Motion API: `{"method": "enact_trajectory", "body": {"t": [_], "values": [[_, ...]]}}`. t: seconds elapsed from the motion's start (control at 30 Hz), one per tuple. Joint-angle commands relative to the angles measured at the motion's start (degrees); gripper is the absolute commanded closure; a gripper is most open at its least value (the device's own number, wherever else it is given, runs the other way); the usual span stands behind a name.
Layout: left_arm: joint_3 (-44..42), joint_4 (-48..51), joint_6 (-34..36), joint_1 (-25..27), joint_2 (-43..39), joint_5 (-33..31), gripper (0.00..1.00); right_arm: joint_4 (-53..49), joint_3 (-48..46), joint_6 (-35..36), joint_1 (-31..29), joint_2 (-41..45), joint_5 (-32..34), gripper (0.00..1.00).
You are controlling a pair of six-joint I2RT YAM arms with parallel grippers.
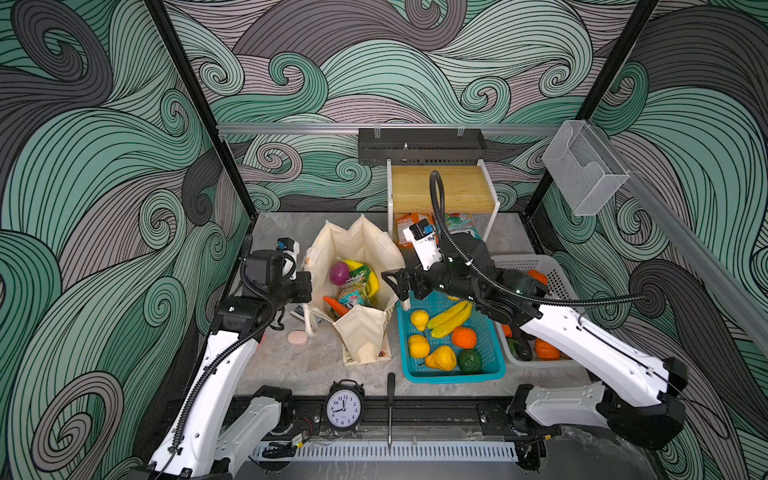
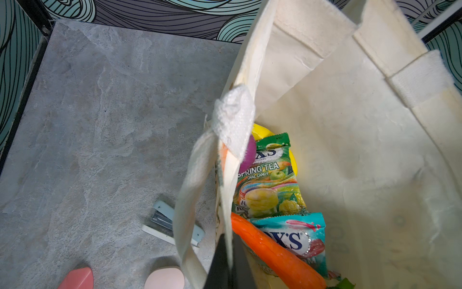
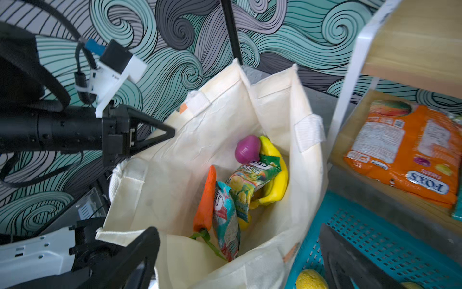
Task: Place the food into the grocery bag and tie it
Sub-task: 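Raise the right gripper out of the tote toward its far handle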
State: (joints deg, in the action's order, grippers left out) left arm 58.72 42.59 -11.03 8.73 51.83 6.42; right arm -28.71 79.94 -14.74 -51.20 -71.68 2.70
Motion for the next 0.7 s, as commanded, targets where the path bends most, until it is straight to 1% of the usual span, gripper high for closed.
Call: {"method": "enact_trajectory", "body": {"t": [0.0,0.1,0.17,0.3,0.47,0.57,0.67], "values": [[0.08,-0.50,0.39,-0.46,-1.28,-0.50,1.00,3.95,-5.05,-5.53,4.97,3.01,1.34,0.01],[0.04,-0.44,0.41,-0.41,-1.38,-1.20,1.00,5.71,-10.37,-10.80,10.47,4.94,-3.95,0.01],[0.00,-0.44,0.41,-0.37,-1.30,-1.14,1.00,5.60,-12.21,-13.36,13.14,4.64,-6.96,0.01],[0.04,-0.46,0.50,-0.41,-0.88,-1.14,1.00,7.80,-16.08,-18.45,17.30,2.79,-15.50,0.01],[-0.01,-0.60,0.55,-0.45,-0.85,-1.36,1.00,14.96,-21.92,-23.88,19.75,2.51,-17.07,0.01],[0.08,-0.51,0.49,-0.39,-0.98,-1.54,1.00,19.22,-25.06,-27.02,19.92,1.19,-18.06,0.01],[-0.01,-0.48,0.53,-0.40,-1.17,-2.10,1.00,21.38,-26.13,-28.92,19.91,-1.89,-20.94,0.08]]}}
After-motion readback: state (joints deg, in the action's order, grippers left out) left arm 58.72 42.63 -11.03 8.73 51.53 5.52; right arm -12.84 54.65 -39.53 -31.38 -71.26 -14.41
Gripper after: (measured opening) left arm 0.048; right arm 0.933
